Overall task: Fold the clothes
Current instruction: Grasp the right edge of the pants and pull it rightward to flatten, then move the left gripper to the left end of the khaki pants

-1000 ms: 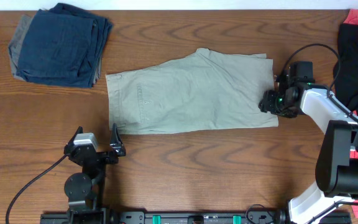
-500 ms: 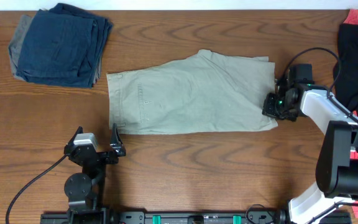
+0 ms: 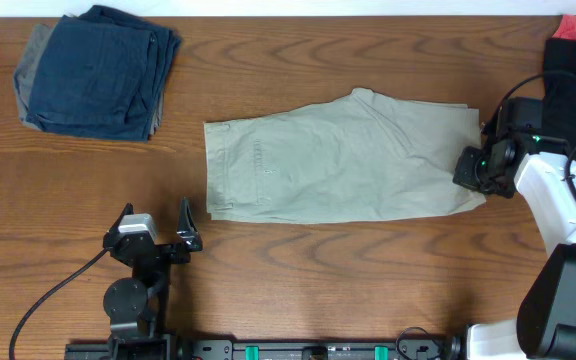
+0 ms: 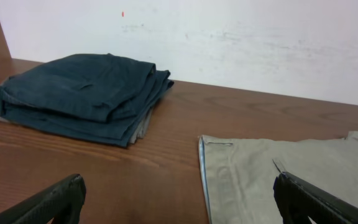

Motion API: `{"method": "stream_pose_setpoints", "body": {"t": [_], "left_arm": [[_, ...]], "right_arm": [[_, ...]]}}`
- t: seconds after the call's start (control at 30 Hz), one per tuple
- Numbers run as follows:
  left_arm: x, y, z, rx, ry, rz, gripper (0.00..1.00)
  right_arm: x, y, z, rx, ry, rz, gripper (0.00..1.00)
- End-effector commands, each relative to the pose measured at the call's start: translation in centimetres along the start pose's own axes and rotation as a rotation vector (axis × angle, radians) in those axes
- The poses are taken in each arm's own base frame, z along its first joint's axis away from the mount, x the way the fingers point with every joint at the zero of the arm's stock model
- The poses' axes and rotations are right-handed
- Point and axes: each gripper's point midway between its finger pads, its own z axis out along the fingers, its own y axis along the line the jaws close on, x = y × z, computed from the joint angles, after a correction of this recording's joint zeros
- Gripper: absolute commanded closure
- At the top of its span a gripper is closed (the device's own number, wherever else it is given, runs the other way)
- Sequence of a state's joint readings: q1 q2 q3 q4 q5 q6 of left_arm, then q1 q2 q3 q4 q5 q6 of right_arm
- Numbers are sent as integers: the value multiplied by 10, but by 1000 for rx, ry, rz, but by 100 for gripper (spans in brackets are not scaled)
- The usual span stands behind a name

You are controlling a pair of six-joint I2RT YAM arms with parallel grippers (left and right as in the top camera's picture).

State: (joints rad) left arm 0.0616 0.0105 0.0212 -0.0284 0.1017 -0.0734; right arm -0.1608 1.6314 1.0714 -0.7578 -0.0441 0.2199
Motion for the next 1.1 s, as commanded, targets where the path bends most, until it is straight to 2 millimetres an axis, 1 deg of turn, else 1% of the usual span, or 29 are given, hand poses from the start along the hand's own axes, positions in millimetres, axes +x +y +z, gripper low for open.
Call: {"method": "stream_pose_setpoints", "body": {"t": [0.0,0.07,0.1,0.13,0.17,0.2,0.3,0.37,0.43,0.47,0.53,0.63,0.7,0.83,1.07], "left_arm": [[16,-1,1,11,48,8,2],[16,-1,1,11,48,8,2],[16,-1,1,11,48,8,2],[16,-1,1,11,48,8,3],[16,-1,1,11,48,8,2],[16,-1,1,11,48,8,2],[16,-1,1,11,48,8,2],[16,-1,1,11,48,8,3],[16,-1,1,11,48,8,2],[16,-1,1,11,48,8,2],[16,-1,1,11,48,8,2],[16,-1,1,11,48,8,2],[16,-1,1,11,48,8,2],[16,-1,1,11,48,8,3],[16,-1,1,11,48,8,2]], "right_arm": [[-10,-5,-7,30,-38,-12,93],[-10,-5,-7,30,-35,-12,45],[-9,-5,-7,31,-33,-12,23],[-8,-6,-7,31,-31,-12,12],[-7,-6,-7,32,-26,-12,8],[-6,-5,-7,28,-21,-13,1],[-8,1,-11,-4,-17,-11,1],[-15,3,-20,-16,-28,-2,1],[-29,1,-32,-14,-60,7,1],[-40,-2,-40,-9,-90,16,1],[-59,-12,-52,28,-150,35,1],[-91,-44,-70,166,-278,78,1],[-103,-61,-77,237,-336,106,1],[-104,-70,-78,251,-341,125,1],[-104,-71,-78,251,-339,126,1]]}}
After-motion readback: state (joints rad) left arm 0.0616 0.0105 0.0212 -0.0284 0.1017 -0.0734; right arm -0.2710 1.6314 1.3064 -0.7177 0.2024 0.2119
